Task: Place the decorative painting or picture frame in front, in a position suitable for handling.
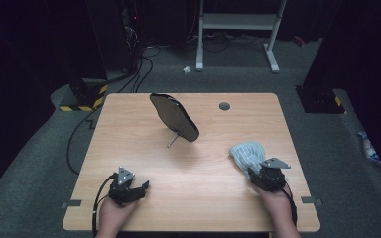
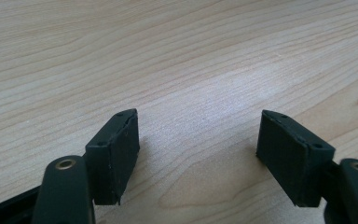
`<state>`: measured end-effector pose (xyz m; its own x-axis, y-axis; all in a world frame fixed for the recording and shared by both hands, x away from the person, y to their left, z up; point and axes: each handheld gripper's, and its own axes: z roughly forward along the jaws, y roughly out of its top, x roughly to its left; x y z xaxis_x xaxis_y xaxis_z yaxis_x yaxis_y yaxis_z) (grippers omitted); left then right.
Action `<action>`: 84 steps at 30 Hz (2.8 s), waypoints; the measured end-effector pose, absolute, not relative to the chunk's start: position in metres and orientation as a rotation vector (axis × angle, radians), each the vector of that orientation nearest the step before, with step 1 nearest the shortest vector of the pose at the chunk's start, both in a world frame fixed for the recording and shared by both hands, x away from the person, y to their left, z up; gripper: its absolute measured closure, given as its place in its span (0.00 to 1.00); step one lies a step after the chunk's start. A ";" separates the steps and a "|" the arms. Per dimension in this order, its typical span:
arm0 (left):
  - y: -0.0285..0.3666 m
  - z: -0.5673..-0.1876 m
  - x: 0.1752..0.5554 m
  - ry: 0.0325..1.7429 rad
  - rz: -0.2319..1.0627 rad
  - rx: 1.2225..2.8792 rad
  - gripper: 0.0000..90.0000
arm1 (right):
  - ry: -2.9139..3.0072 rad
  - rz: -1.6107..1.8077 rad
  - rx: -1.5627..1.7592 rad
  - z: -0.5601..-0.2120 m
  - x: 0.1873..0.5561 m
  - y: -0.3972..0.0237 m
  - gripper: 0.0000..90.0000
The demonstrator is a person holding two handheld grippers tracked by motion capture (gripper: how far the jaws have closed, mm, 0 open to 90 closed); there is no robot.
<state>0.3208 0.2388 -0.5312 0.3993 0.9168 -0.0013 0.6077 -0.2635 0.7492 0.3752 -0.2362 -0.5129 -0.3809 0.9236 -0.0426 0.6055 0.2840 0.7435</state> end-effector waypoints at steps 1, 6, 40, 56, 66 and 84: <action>0.239 -0.531 0.321 1.298 0.583 1.981 0.33 | 2.083 0.907 1.375 -0.512 0.375 -0.237 0.47; 0.239 -0.531 0.321 1.297 0.584 1.982 0.33 | 2.069 0.948 1.399 -0.505 0.376 -0.238 0.35; 0.237 -0.531 0.321 1.277 0.571 1.990 0.32 | 2.335 1.023 1.153 -0.524 0.346 -0.146 0.35; 0.230 -0.525 0.319 1.234 0.503 2.029 0.36 | 2.329 0.990 1.190 -0.525 0.341 -0.157 0.37; 0.210 -0.512 0.314 1.134 0.512 2.015 0.36 | 2.310 0.977 1.167 -0.527 0.338 -0.155 0.36; 0.173 -0.487 0.330 1.177 0.510 1.948 0.33 | 2.333 0.980 1.150 -0.527 0.340 -0.153 0.30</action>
<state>0.3303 0.1731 -0.4871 0.4889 0.8705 -0.0566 0.5539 -0.2597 0.7910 0.3397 -0.1534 -0.5271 -0.6042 0.7967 -0.0153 0.5471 0.4287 0.7190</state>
